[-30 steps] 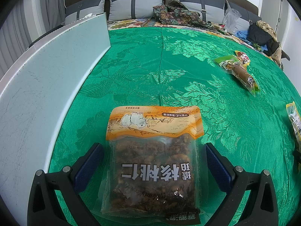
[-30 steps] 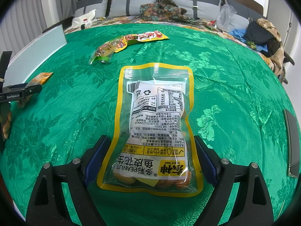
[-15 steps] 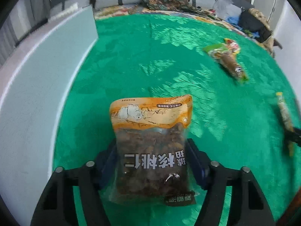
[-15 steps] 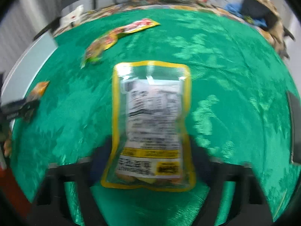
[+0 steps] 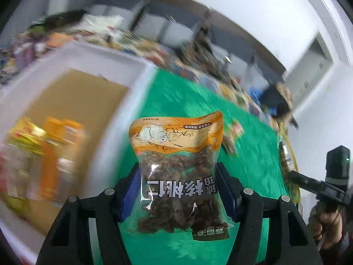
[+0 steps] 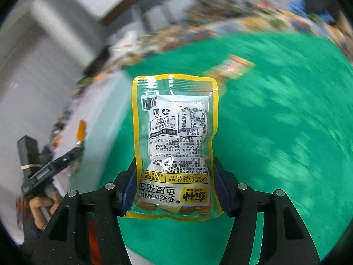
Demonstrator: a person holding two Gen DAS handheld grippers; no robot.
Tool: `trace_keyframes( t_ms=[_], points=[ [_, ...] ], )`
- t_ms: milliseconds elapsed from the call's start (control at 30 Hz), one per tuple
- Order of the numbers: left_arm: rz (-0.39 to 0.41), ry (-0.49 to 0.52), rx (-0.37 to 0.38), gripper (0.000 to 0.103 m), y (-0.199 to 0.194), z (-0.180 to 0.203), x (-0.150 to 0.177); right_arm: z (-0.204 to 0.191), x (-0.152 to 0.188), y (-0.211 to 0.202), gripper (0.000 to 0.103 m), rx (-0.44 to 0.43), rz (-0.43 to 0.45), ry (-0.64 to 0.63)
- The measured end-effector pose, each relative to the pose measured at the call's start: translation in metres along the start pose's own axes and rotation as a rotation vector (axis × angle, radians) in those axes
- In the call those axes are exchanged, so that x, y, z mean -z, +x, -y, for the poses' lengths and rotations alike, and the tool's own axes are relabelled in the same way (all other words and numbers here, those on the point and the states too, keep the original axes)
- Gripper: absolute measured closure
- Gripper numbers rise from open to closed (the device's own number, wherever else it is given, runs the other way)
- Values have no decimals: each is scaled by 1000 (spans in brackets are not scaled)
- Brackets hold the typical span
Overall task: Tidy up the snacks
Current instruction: 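Carry walnut bag and peanut pouch over the white box and open both grippers, then move both open tools back over the tablecloth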
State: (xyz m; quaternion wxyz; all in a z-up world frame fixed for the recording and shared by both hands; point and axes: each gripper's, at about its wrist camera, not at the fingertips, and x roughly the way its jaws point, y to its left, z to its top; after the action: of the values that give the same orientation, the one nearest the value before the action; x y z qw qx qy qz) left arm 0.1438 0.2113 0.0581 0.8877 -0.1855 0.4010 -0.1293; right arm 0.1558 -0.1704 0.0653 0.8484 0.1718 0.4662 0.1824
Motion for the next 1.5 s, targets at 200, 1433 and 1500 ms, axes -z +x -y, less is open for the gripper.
trace_keyframes(
  t_ms=[200, 1433, 1500],
  points=[
    [61, -83, -291, 35, -55, -106, -22, -182, -22, 51, 38, -241, -34, -229],
    [-153, 247, -223, 2, 198, 135, 79, 170, 35, 52, 23, 582, 116, 47],
    [-147, 250, -248, 2, 216, 138, 76, 177, 25, 56, 23, 583, 119, 37]
  ],
)
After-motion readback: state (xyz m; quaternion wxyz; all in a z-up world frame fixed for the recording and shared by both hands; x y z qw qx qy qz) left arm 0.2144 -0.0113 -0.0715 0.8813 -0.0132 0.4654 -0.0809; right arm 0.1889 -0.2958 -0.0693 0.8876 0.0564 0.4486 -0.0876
